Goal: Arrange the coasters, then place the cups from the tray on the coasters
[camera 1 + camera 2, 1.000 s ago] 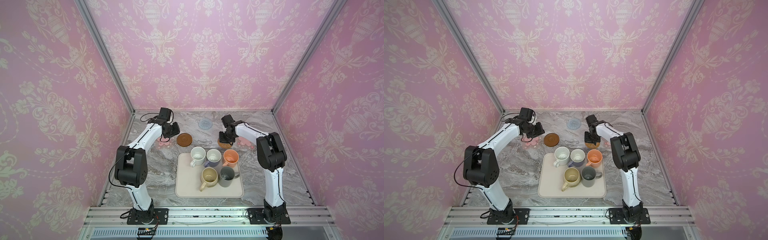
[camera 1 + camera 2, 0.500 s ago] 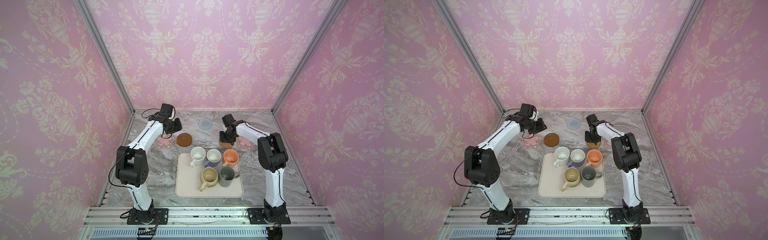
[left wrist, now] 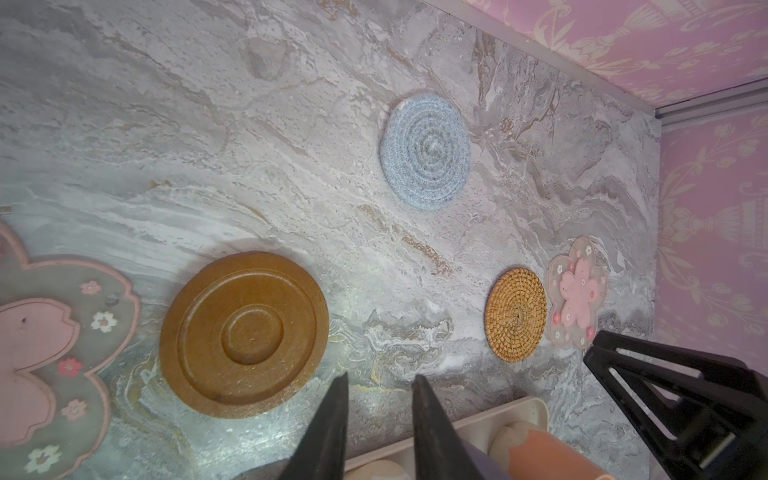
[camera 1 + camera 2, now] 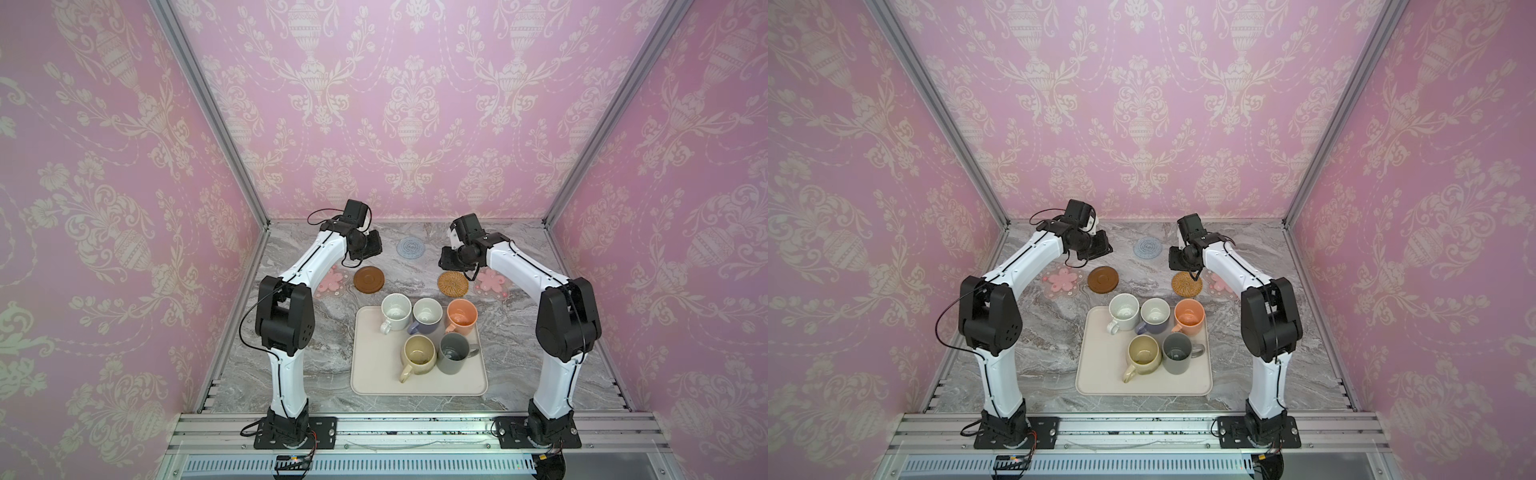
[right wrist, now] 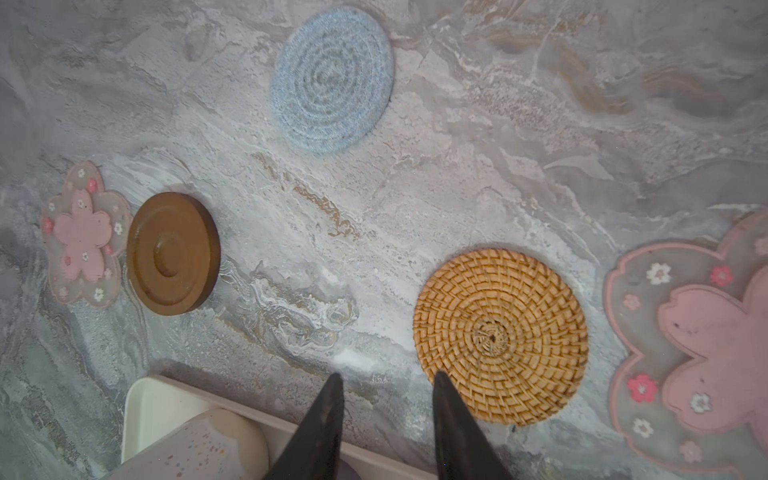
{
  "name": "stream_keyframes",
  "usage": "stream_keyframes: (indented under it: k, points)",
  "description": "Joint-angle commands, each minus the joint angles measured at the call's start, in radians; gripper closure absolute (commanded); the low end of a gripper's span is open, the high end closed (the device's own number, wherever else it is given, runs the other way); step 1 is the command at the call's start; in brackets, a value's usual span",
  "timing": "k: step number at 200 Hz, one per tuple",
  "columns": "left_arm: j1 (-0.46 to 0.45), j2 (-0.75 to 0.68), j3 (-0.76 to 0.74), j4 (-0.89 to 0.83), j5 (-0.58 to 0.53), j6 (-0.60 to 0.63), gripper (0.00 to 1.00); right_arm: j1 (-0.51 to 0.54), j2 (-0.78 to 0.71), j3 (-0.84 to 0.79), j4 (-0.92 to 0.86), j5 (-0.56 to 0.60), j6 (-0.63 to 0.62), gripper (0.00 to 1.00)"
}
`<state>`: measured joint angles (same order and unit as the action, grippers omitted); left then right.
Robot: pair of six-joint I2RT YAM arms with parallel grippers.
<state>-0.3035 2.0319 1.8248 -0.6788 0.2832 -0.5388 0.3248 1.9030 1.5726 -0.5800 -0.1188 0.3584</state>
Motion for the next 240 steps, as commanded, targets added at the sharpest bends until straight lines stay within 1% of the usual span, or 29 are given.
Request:
stream_keyframes:
  k: [1, 41, 70, 91, 106, 143, 203, 240]
  points:
    - [-0.025, 0.077, 0.097, -0.052, 0.023, 0.035, 0.71, -0.017, -0.069, -0.051, -0.002, -0.021, -0.032, 0.60]
    - [-0.048, 0.249, 0.323, -0.112, 0.029, 0.046, 0.74, -0.064, -0.176, -0.158, 0.011, -0.037, -0.030, 0.58]
    - [-0.067, 0.386, 0.517, -0.160, 0.036, 0.054, 0.82, -0.117, -0.263, -0.239, 0.018, -0.052, -0.025, 0.58]
    - [-0.078, 0.481, 0.668, -0.213, 0.039, 0.054, 0.83, -0.151, -0.309, -0.288, 0.024, -0.063, -0.024, 0.57]
    - [-0.083, 0.530, 0.742, -0.228, 0.039, 0.051, 0.83, -0.169, -0.329, -0.313, 0.032, -0.071, -0.020, 0.57]
    - [-0.086, 0.591, 0.761, -0.142, 0.062, 0.021, 0.85, -0.191, -0.346, -0.339, 0.059, -0.109, 0.006, 0.56]
    - [-0.102, 0.674, 0.761, -0.009, 0.110, -0.004, 0.85, -0.206, -0.371, -0.355, 0.039, -0.107, -0.015, 0.55]
    - [-0.105, 0.707, 0.758, 0.043, 0.099, -0.029, 0.86, -0.222, -0.377, -0.367, 0.037, -0.107, -0.022, 0.55]
